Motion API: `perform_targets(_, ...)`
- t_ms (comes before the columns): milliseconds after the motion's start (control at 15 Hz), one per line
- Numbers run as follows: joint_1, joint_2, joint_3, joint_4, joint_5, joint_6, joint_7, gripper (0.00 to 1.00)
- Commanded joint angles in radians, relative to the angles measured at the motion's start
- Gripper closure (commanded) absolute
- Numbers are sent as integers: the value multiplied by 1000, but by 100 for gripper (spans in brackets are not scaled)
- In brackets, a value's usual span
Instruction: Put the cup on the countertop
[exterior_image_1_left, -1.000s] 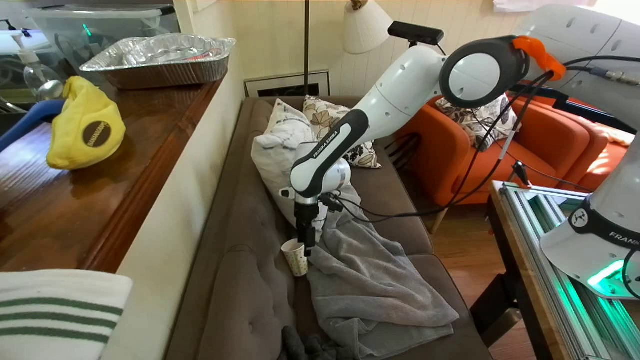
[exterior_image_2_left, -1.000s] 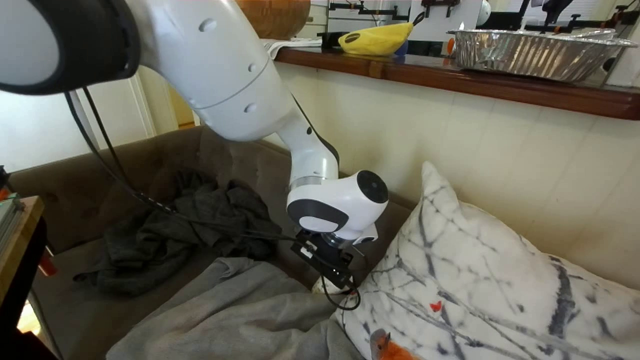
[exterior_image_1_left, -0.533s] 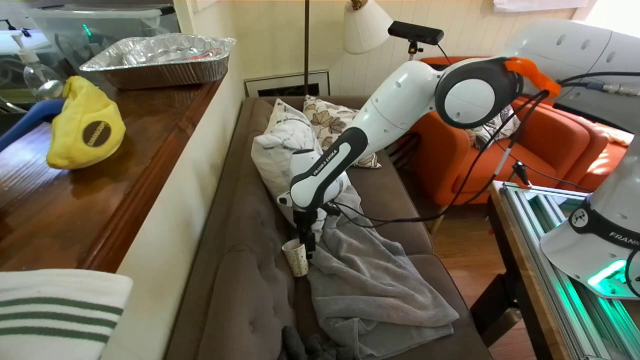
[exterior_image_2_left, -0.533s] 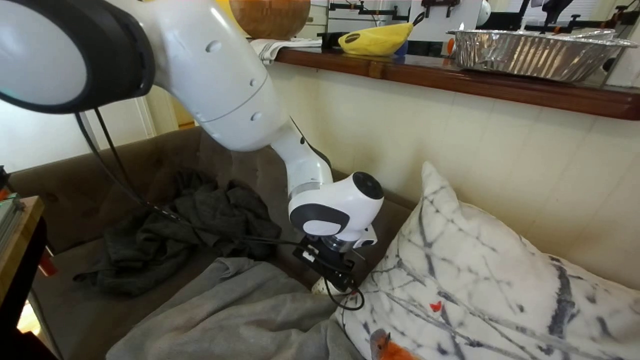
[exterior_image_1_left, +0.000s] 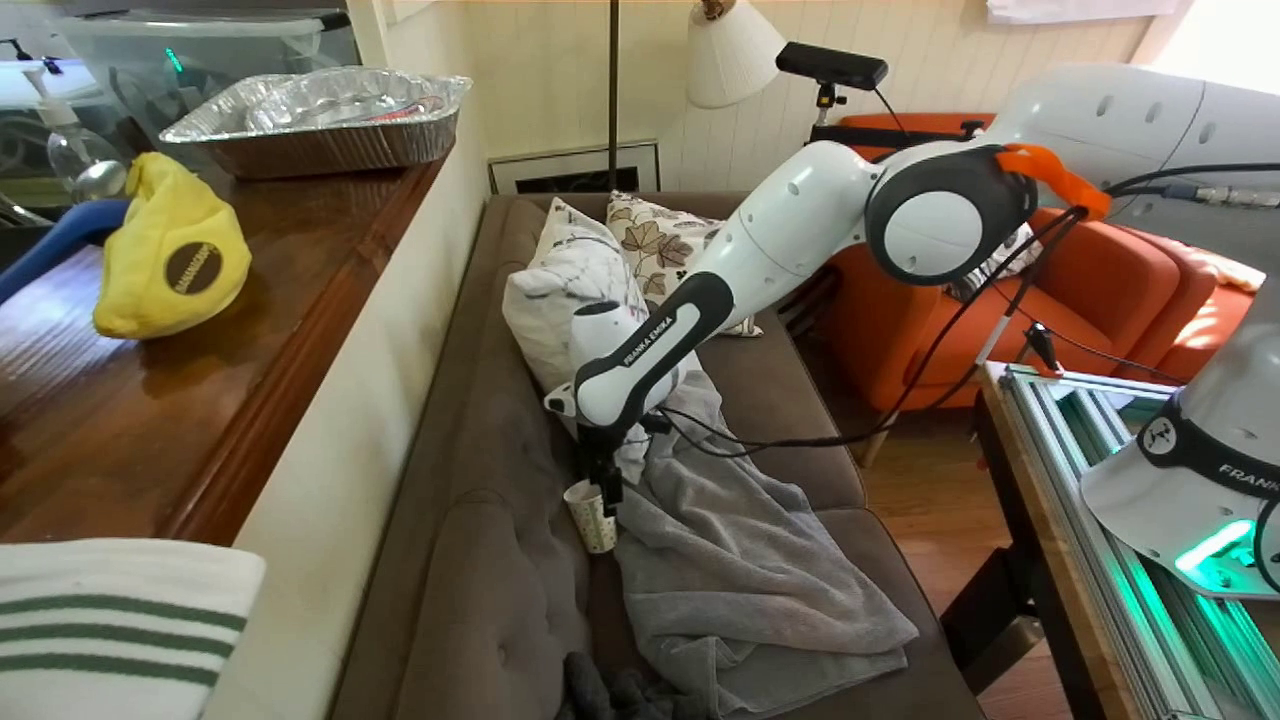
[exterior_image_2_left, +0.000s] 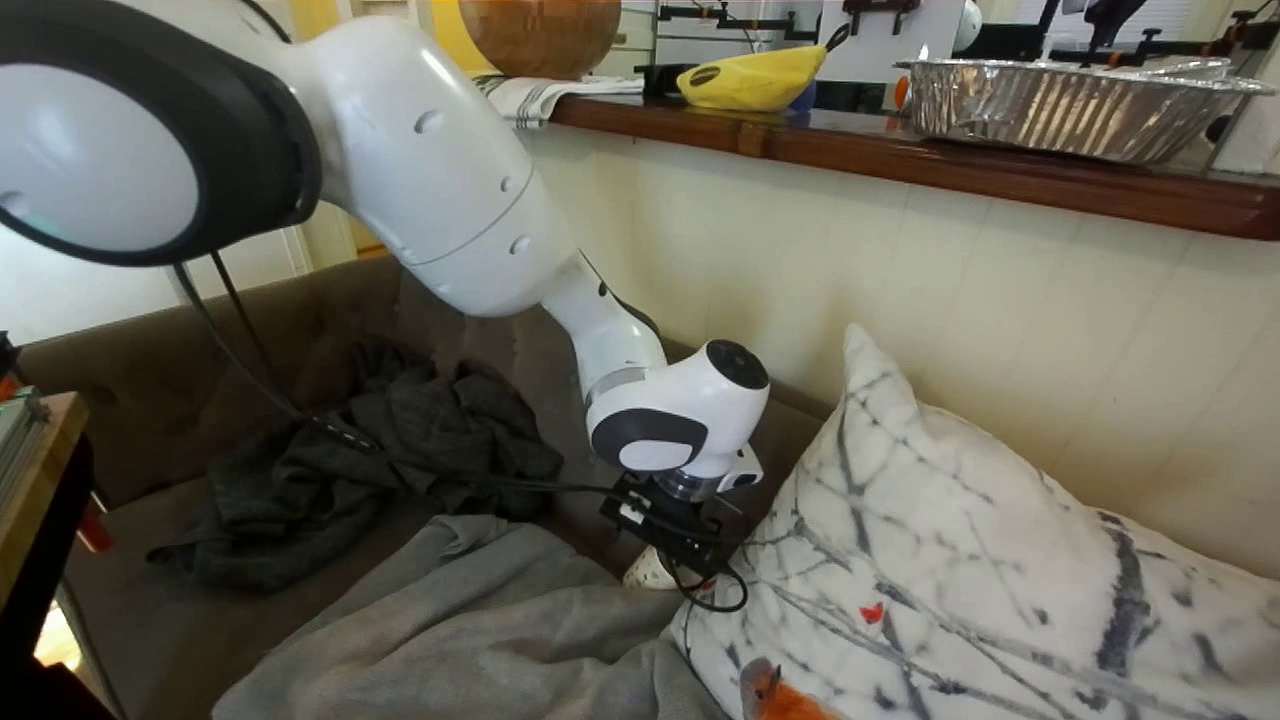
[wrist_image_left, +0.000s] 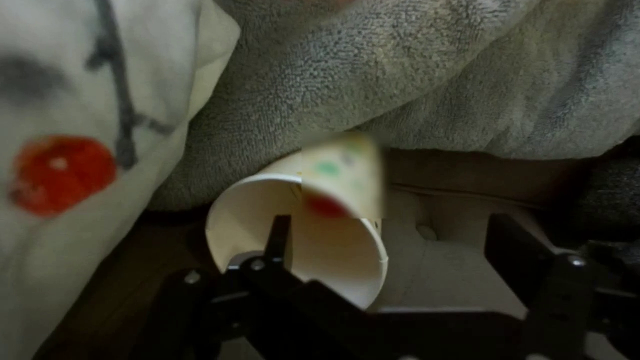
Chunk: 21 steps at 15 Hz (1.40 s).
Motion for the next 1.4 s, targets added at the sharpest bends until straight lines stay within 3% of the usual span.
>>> perform_targets(0,5,82,15,111,-34,-18,11,26)
perform_targets(67,4,92,20,123,-33,-22,8,29)
perform_targets(200,-3,43,31,49,-21,4,-9,44)
perform_targets(733,-1,52,48,80,-22,-27,-26,100)
perform_targets(1000,3,45,45,75,-24,-58,-27,100)
perform_targets(1067,10,34,39,85,-15,-117,-30,99)
perform_targets(1333,84,-185,-43,-76,-92,-166,20,99)
